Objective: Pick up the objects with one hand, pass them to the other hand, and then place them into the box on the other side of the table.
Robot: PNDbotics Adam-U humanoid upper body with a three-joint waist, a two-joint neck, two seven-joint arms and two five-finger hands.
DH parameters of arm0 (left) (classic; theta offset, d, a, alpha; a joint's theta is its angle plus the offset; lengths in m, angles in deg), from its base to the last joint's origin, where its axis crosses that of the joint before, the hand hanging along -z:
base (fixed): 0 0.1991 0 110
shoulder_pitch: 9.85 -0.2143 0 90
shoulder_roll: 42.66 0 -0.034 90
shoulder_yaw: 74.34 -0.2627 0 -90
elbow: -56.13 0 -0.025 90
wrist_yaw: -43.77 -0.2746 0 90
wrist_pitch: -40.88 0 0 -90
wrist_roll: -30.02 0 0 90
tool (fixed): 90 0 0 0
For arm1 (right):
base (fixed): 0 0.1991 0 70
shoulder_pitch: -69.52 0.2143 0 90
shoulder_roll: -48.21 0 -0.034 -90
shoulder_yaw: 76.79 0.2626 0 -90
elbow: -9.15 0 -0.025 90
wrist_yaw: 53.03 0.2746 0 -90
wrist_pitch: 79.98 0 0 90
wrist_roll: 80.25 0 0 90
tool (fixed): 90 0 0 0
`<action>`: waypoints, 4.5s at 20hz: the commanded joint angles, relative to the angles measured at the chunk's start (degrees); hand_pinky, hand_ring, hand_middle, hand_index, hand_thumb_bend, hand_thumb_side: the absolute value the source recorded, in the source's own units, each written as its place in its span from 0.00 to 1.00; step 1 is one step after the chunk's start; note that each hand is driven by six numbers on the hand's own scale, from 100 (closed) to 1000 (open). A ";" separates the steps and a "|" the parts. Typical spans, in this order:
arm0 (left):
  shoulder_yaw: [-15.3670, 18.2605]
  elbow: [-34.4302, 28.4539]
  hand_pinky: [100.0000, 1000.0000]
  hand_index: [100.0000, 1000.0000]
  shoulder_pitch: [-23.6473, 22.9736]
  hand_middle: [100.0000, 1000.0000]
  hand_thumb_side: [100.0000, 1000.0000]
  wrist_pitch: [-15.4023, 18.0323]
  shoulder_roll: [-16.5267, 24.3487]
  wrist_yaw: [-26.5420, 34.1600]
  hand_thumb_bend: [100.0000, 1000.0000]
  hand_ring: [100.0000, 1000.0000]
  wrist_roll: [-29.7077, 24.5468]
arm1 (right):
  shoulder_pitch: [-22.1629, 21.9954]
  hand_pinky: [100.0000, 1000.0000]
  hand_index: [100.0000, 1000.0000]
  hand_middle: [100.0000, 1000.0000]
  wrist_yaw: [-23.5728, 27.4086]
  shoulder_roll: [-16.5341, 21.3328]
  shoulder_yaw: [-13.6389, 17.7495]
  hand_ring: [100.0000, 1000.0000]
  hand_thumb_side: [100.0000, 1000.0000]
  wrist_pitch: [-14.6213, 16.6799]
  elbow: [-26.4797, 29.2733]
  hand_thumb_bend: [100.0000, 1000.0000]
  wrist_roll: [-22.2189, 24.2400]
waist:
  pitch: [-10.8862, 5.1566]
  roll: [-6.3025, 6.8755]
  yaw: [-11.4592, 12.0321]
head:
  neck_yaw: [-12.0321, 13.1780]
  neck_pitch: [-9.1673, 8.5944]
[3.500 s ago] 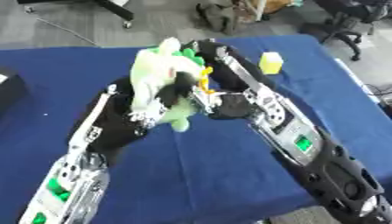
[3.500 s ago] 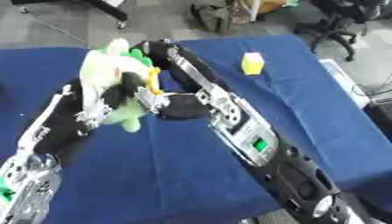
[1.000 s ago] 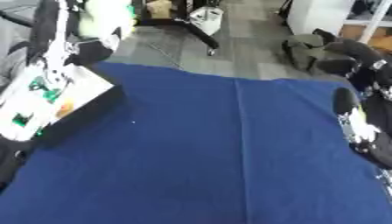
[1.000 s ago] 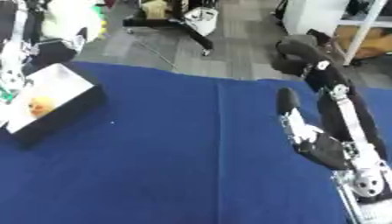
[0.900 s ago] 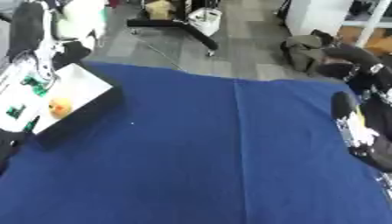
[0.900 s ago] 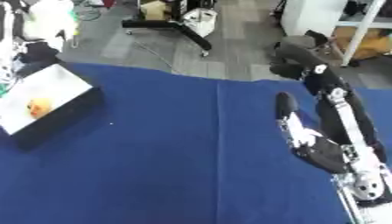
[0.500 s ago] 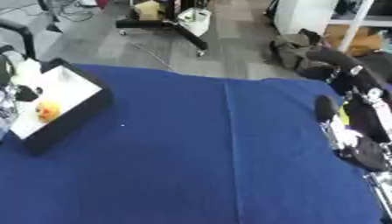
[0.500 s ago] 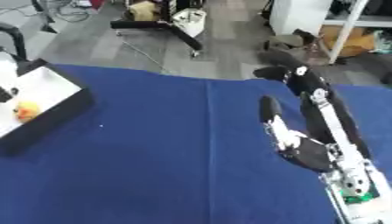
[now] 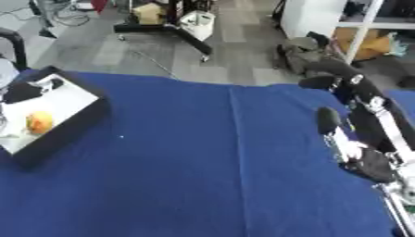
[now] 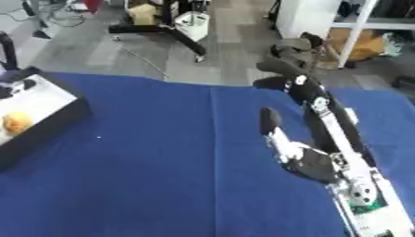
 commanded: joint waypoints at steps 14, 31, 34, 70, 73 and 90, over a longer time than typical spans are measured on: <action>-7.83 -51.66 0.79 0.82 -10.02 0.64 0.52 27.61 -11.71 50.03 1.00 0.64 -8.18 | -7.28 0.80 0.92 0.85 -2.48 18.82 13.19 0.77 0.63 -7.91 -8.99 0.00 -12.43 | -2.18 0.50 3.59 | -24.27 8.11; -18.72 -51.69 0.79 0.78 -13.63 0.61 0.55 25.09 -23.06 48.11 1.00 0.60 -20.85 | -0.75 0.84 0.95 0.91 -3.20 30.58 16.22 0.85 0.92 -5.27 -52.32 0.00 -7.59 | -0.12 -1.66 12.39 | -49.72 7.24; -19.11 -51.69 0.79 0.78 -12.71 0.60 0.56 24.89 -23.33 48.43 1.00 0.60 -21.31 | -1.06 0.86 0.95 0.92 -6.11 30.82 16.85 0.87 0.90 -6.70 -56.61 0.00 -10.88 | 0.25 -1.97 13.65 | -51.59 6.78; -20.48 -51.69 0.79 0.79 -6.81 0.59 0.59 25.24 -19.30 45.10 0.99 0.58 -23.50 | -4.15 0.92 0.96 0.93 -13.00 30.08 20.97 0.94 0.70 -13.97 -63.27 0.00 -26.27 | 5.50 -6.00 23.32 | -59.43 2.23; -20.61 -51.69 0.79 0.79 -6.62 0.58 0.59 25.20 -19.24 44.87 0.99 0.57 -23.55 | -4.02 0.84 0.92 0.87 -13.35 29.93 20.90 0.87 0.48 -15.30 -63.98 0.00 -27.50 | 5.83 -6.03 23.39 | -58.94 1.90; -21.12 -51.69 0.80 0.79 -7.14 0.58 0.59 24.93 -19.79 44.56 0.99 0.57 -23.83 | -1.85 0.50 0.51 0.39 -18.77 28.40 19.80 0.45 0.00 -17.91 -62.24 0.00 -35.16 | 5.69 -5.99 23.54 | -60.13 2.38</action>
